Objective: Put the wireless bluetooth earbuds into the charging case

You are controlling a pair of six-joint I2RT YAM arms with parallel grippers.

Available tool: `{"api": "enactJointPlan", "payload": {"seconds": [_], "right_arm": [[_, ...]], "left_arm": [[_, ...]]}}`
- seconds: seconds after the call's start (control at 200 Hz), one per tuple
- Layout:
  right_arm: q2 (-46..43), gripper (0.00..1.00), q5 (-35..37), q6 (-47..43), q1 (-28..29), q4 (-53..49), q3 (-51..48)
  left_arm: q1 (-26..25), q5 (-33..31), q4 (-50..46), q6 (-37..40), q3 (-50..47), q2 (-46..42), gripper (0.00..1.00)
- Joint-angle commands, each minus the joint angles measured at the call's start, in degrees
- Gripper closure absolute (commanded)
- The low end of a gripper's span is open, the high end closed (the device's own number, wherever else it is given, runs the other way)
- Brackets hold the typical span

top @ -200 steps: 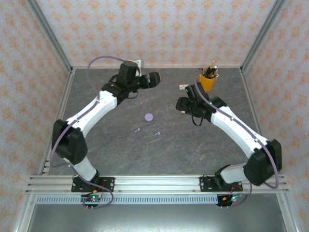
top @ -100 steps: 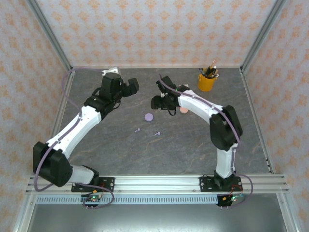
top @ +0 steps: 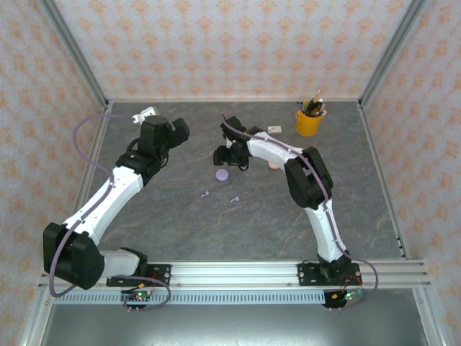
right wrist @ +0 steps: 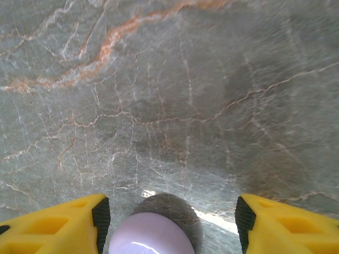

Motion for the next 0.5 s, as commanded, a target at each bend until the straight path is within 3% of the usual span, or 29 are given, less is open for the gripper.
{"api": "enactJointPlan", "payload": {"seconds": [0.0, 0.37, 0.495], "right_arm": [[0.77, 0.36, -1.75, 0.44, 1.07, -0.49, 1.33], [-5.79, 0.37, -2.66, 1.91, 3.91, 2.17, -8.59], [-8.65, 0.38, 0.43, 3.54, 4.74, 3.16, -12.22]], "left_arm": [[1.54, -1.24, -0.91, -2.45, 0.61, -1.3, 0.0], [3.11, 2.79, -0.81, -2.82, -0.12, -1.32, 0.0], [3.78, 4.15, 0.62, -2.84, -1.31, -2.21, 0.0]]}}
